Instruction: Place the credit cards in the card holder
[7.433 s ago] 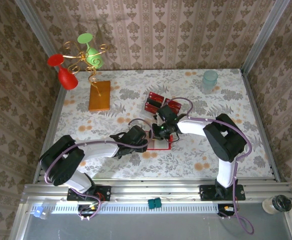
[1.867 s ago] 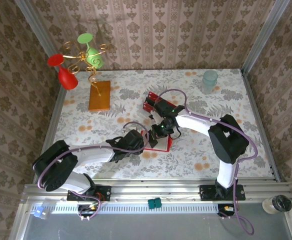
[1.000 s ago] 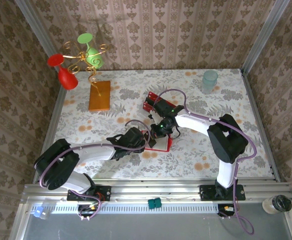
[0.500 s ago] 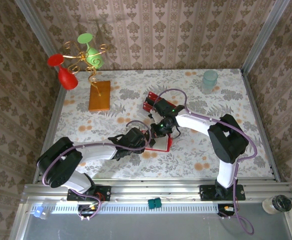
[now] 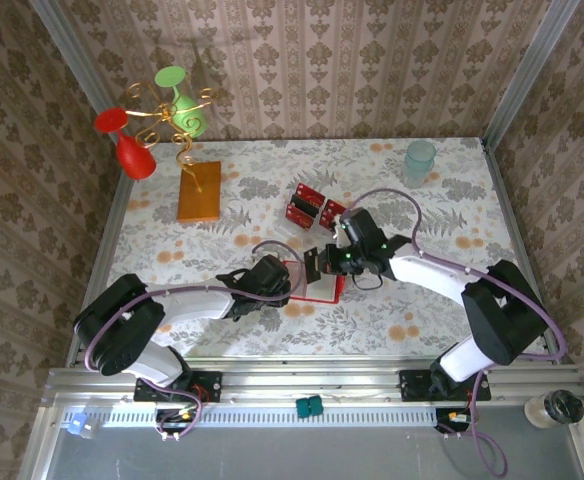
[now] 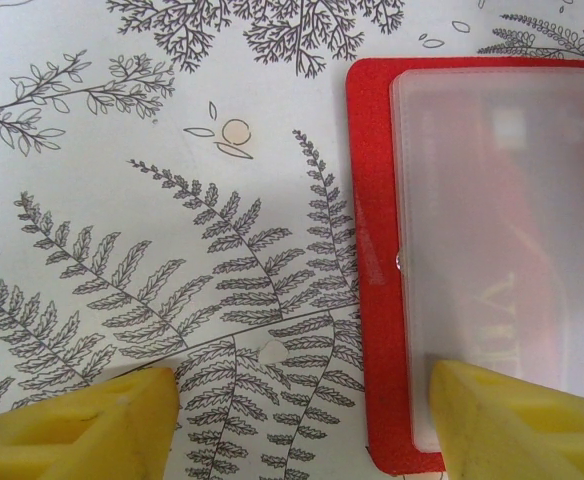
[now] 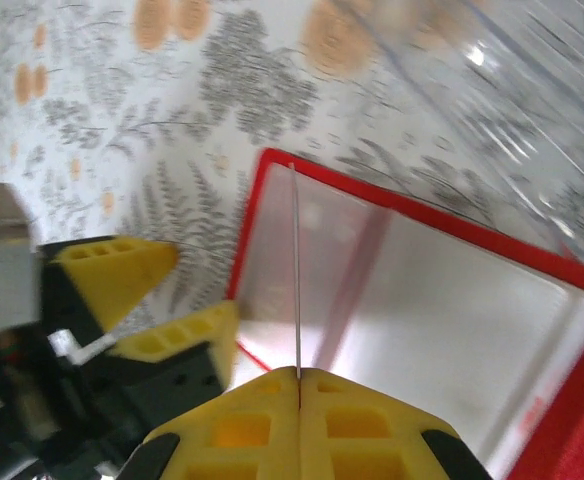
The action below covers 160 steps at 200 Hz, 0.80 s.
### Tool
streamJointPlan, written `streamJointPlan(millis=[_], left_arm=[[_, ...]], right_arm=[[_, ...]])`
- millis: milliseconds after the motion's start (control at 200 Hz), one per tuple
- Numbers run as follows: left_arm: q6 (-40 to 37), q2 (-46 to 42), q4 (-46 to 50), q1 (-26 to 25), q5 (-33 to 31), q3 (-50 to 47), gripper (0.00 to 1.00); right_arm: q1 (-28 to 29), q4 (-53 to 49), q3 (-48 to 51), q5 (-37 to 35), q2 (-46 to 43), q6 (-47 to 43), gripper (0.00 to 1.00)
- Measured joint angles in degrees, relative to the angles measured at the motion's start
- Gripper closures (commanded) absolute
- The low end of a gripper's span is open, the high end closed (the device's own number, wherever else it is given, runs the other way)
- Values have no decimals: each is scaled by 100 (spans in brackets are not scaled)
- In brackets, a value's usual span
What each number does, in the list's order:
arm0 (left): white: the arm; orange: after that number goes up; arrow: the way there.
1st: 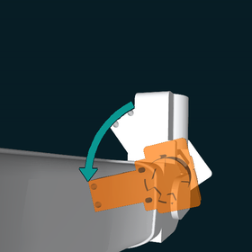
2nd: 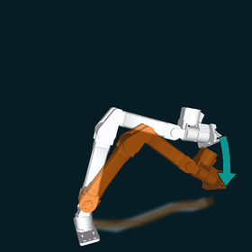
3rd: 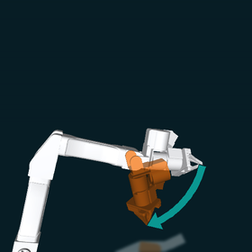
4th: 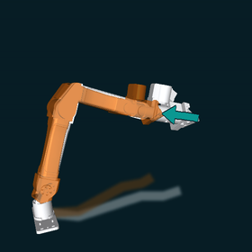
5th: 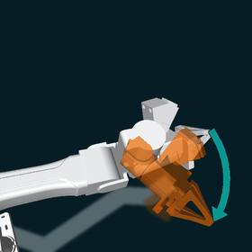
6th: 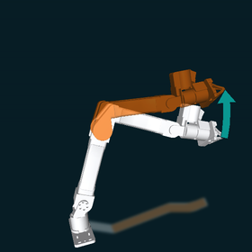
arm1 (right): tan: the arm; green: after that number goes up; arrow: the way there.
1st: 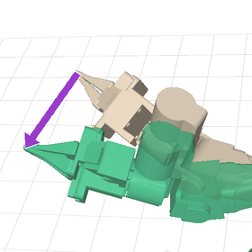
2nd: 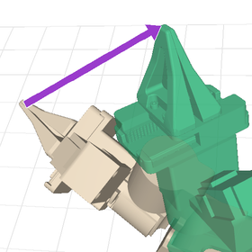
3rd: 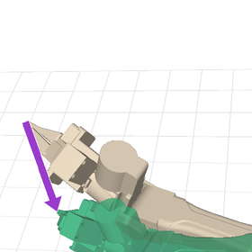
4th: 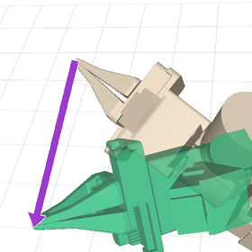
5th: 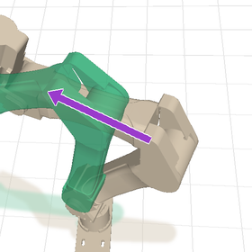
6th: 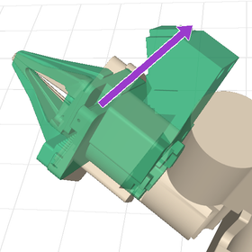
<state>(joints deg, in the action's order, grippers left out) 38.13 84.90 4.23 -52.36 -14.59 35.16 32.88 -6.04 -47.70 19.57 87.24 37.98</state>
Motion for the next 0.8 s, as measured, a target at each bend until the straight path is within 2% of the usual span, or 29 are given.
streamJointPlan(millis=[260,520,800], left_arm=[[4,0,0,0,-15,0,32],[46,0,2,-4,-24,0,32],[85,0,2,-7,-28,0,32]], right_arm=[[103,1683,1266,-549,-260,1005,100],[221,2787,1596,-811,-221,1434,100],[308,3320,1707,-911,33,1626,100]])
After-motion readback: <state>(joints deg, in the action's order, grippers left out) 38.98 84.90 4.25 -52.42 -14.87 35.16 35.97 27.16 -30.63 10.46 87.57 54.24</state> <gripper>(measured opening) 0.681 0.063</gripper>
